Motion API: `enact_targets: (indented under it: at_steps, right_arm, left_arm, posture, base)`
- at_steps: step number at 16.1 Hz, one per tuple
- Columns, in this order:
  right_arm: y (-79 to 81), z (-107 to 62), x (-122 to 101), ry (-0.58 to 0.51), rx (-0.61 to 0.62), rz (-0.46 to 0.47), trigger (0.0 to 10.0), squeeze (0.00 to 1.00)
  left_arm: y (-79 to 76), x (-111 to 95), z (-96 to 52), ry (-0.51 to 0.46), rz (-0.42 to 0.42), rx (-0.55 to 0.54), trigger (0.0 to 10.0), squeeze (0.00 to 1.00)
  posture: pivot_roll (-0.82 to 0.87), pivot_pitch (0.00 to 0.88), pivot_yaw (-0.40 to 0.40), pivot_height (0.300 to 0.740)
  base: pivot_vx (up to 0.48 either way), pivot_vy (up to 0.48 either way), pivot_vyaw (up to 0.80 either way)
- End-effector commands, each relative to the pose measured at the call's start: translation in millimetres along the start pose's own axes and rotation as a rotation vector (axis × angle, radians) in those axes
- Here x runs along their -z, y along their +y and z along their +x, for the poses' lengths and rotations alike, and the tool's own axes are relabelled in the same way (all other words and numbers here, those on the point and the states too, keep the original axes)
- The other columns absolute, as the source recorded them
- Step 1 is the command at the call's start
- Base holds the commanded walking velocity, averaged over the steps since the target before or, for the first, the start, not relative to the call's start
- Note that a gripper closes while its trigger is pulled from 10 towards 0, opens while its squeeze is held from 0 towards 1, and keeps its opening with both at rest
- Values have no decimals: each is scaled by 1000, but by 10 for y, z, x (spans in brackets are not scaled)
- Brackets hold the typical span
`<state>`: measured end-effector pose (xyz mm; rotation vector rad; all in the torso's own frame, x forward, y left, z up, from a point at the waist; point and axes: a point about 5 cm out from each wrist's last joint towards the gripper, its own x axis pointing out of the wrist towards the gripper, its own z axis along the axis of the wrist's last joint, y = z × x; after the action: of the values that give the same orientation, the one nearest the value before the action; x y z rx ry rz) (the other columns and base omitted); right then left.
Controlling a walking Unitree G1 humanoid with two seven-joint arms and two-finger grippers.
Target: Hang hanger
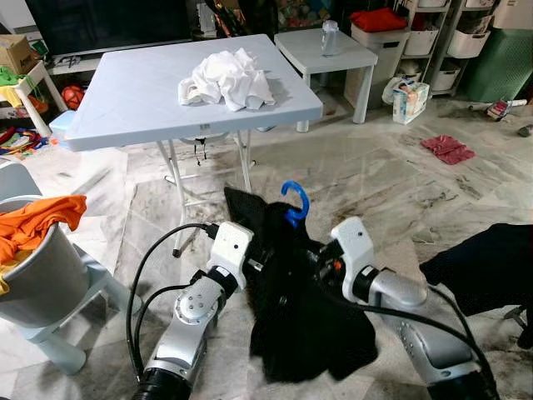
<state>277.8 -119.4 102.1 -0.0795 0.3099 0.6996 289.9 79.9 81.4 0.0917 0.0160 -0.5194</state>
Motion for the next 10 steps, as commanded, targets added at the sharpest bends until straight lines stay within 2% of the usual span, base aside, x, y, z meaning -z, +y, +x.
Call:
enact_targets:
  at_steps: [1, 2, 7, 8, 10]
  right_arm:
    - [57, 14, -92, -46, -40, -22, 10000, 0]
    - [67, 2, -108, -53, -53, -17, 10000, 0]
    - [208, -152, -326, -136, -244, 23, 10000, 0]
    - [231, -183, -358, -142, -275, 29, 10000, 0]
    - [246, -218, -382, -143, -301, 34, 10000, 0]
  left_arm:
    - [11, 14, 24, 12, 31, -8, 10000, 761]
    - [15, 21, 28, 15, 29, -11, 10000, 0]
    - [26, 87, 78, 58, 38, -25, 10000, 0]
    - [53, 117, 77, 75, 40, -41, 0, 0]
    - [112, 155, 60, 92, 50, -59, 0, 0]
  posture:
    - [-46, 0, 8, 740]
    - [-47, 0, 9, 740]
    - [-53, 0, 15, 740]
    - [-53, 0, 18, 740]
    - [-52, 0, 19, 740]
  base:
    - [0, 0, 0]
    - [0, 0, 0]
    - [0, 0, 0]
    - [0, 0, 0]
    - [0, 0, 0]
